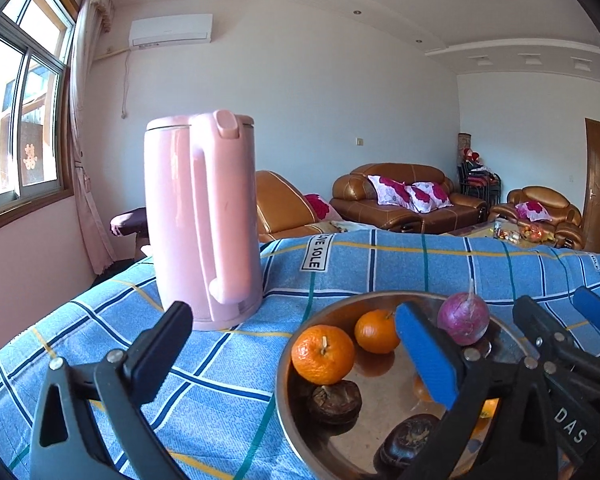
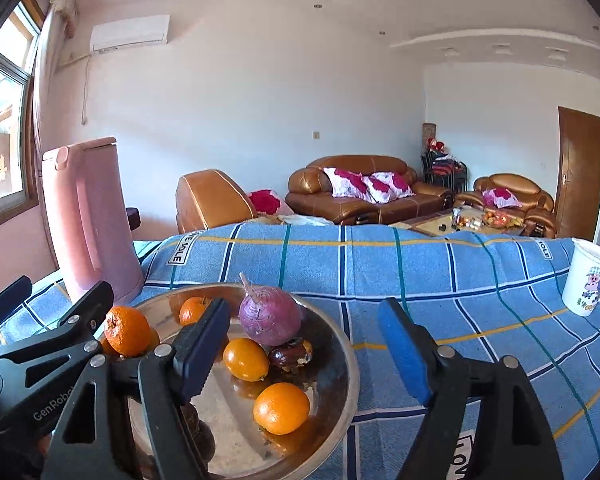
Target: Organize fruits
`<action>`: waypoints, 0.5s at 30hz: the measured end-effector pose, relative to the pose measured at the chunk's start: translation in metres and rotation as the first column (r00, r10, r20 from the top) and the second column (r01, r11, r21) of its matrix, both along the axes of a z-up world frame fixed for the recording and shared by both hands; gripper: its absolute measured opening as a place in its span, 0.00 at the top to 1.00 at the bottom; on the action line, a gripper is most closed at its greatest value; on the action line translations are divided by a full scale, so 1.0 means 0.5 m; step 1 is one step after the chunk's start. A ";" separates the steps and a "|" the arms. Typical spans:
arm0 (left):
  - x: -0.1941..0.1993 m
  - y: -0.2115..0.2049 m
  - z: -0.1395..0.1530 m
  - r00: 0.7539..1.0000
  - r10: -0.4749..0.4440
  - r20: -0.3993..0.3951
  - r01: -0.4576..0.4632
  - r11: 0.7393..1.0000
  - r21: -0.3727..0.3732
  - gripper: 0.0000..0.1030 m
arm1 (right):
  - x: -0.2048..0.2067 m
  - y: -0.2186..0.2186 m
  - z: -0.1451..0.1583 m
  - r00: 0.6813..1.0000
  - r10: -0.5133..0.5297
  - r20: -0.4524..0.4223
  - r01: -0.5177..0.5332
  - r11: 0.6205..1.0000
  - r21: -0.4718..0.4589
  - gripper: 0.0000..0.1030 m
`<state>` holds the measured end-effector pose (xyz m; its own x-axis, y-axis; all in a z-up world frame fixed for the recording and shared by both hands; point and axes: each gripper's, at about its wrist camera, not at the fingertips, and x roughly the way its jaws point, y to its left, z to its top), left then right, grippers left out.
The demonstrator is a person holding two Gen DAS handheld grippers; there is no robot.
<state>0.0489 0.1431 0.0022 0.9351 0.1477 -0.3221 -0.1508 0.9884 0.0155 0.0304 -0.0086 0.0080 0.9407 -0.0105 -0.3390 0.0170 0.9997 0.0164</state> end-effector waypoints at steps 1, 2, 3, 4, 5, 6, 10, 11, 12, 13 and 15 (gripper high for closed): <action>-0.004 0.002 0.000 1.000 0.006 0.002 -0.006 1.000 -0.003 0.00 | -0.004 0.002 0.002 1.000 0.006 0.014 -0.006 1.000 -0.006 0.23; -0.008 0.004 0.000 1.000 0.011 0.005 -0.011 1.000 -0.006 0.00 | -0.009 0.004 0.005 1.000 0.013 0.027 -0.013 1.000 -0.015 0.22; -0.015 0.006 0.000 1.000 0.013 0.009 -0.013 1.000 -0.010 0.00 | -0.014 0.008 0.008 0.999 0.017 0.039 -0.016 1.000 -0.026 0.22; -0.019 0.007 0.001 1.000 0.015 0.012 -0.015 1.000 -0.012 0.00 | -0.019 0.010 0.009 0.999 0.017 0.051 -0.015 0.999 -0.035 0.22; -0.024 0.008 0.001 1.000 0.015 0.016 -0.015 1.000 -0.014 0.00 | -0.023 0.011 0.011 0.998 0.019 0.057 -0.016 0.999 -0.040 0.22; -0.029 0.008 0.001 1.000 0.013 0.019 -0.013 1.000 -0.013 0.00 | -0.026 0.010 0.011 0.998 0.020 0.056 -0.018 0.999 -0.041 0.22; -0.051 -0.002 0.004 0.999 0.005 0.037 -0.005 1.000 0.011 0.00 | -0.041 -0.004 0.009 0.999 0.007 0.054 -0.005 1.000 -0.019 0.21; -0.054 -0.004 0.004 0.999 0.004 0.038 -0.005 1.000 0.014 0.00 | -0.047 -0.006 0.010 0.998 0.004 0.058 -0.003 1.000 -0.018 0.21; -0.057 -0.006 0.004 0.999 0.000 0.036 0.000 1.000 0.012 0.00 | -0.053 -0.008 0.009 0.998 0.004 0.057 -0.003 1.000 -0.017 0.21; -0.061 -0.008 0.004 0.999 -0.007 0.034 0.006 1.000 0.007 0.00 | -0.057 -0.009 0.009 0.998 0.004 0.056 -0.003 1.000 -0.016 0.21; -0.069 -0.009 0.004 0.999 -0.009 0.040 0.009 1.000 0.006 0.00 | -0.067 -0.013 0.009 0.998 0.003 0.060 -0.002 1.000 -0.015 0.21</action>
